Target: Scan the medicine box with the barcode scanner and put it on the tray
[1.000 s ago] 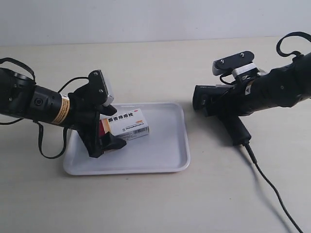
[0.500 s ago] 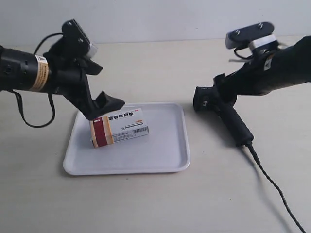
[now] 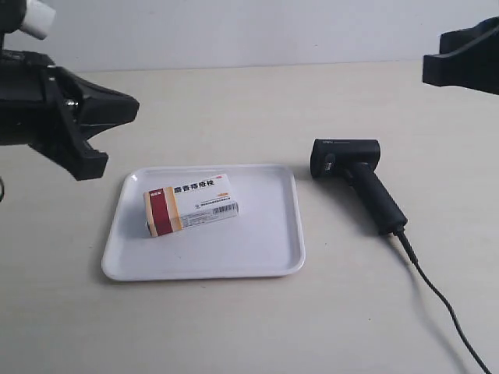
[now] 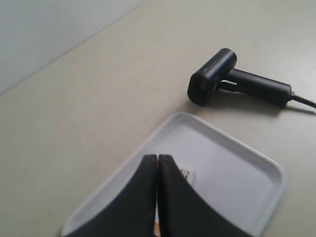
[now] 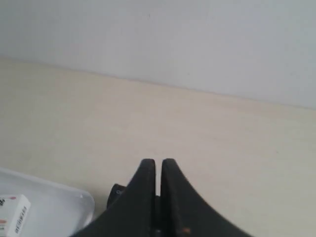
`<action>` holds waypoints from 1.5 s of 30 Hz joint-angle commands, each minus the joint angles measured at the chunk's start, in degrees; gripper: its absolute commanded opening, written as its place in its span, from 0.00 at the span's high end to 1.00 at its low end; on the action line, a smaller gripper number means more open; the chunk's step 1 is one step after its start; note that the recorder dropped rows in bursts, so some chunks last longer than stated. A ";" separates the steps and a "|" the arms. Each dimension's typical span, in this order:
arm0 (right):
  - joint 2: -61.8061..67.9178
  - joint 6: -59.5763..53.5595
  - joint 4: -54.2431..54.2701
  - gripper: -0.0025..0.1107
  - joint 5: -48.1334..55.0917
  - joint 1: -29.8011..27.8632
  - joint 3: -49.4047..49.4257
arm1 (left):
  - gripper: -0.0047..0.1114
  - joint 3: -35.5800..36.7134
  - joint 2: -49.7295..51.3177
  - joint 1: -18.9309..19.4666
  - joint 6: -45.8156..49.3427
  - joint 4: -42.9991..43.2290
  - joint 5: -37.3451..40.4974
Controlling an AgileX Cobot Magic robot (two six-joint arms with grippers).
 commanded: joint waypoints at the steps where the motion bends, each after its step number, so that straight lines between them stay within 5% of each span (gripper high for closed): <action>1: -9.17 0.95 2.80 0.98 -5.40 0.12 6.77 | 0.95 6.75 -9.14 0.05 -1.19 -2.95 1.07; 18: -20.40 7.49 2.80 0.98 1.06 0.12 11.79 | 0.95 31.38 -52.63 0.05 -3.71 -8.52 13.63; 25: -20.40 7.49 3.04 0.98 1.02 0.12 11.79 | 0.95 32.15 -59.28 0.05 -0.42 -7.53 5.39; 32: -20.40 7.49 3.04 0.98 1.02 0.12 11.79 | 0.95 32.92 -61.25 0.26 2.63 -8.44 20.42; 41: -20.40 7.49 3.04 0.98 1.02 0.12 11.79 | 0.95 38.37 -70.99 19.29 2.30 -8.45 24.24; 45: -20.40 7.49 3.04 0.98 1.02 0.12 11.79 | 0.95 38.37 -70.99 21.13 2.22 -10.38 23.66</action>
